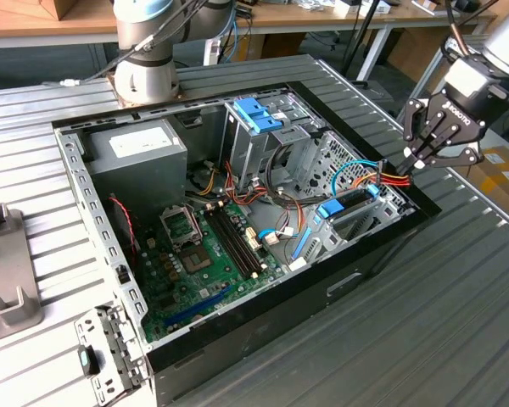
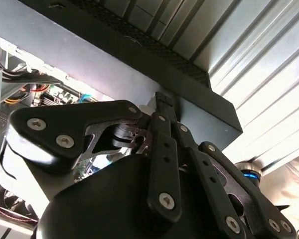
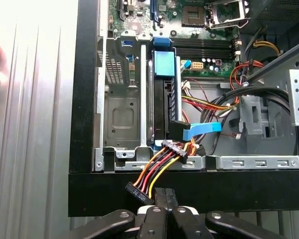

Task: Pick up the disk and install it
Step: 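Insert the first disk wire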

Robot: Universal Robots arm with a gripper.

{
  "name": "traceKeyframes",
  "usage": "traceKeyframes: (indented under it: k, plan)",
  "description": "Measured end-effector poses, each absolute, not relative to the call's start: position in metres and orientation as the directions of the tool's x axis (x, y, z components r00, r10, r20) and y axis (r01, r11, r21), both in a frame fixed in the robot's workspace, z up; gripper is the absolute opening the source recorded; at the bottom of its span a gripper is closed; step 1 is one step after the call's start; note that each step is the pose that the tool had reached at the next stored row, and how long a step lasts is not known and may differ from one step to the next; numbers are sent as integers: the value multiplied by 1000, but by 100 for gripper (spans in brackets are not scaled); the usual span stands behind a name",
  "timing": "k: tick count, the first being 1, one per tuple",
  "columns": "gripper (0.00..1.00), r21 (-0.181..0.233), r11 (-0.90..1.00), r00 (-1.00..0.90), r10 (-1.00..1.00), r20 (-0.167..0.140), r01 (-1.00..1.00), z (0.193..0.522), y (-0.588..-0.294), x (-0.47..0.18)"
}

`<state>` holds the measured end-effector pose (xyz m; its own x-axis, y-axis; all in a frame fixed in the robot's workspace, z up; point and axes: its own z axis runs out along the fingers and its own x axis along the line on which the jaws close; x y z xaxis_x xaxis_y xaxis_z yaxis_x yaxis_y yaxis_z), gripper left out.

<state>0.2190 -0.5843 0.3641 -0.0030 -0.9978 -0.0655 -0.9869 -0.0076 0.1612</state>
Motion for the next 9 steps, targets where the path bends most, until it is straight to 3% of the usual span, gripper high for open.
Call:
traceKeyframes:
  k: [9]
  plan:
    - [10,166,-8,-3,-998,-65,-986,382,-585,225]
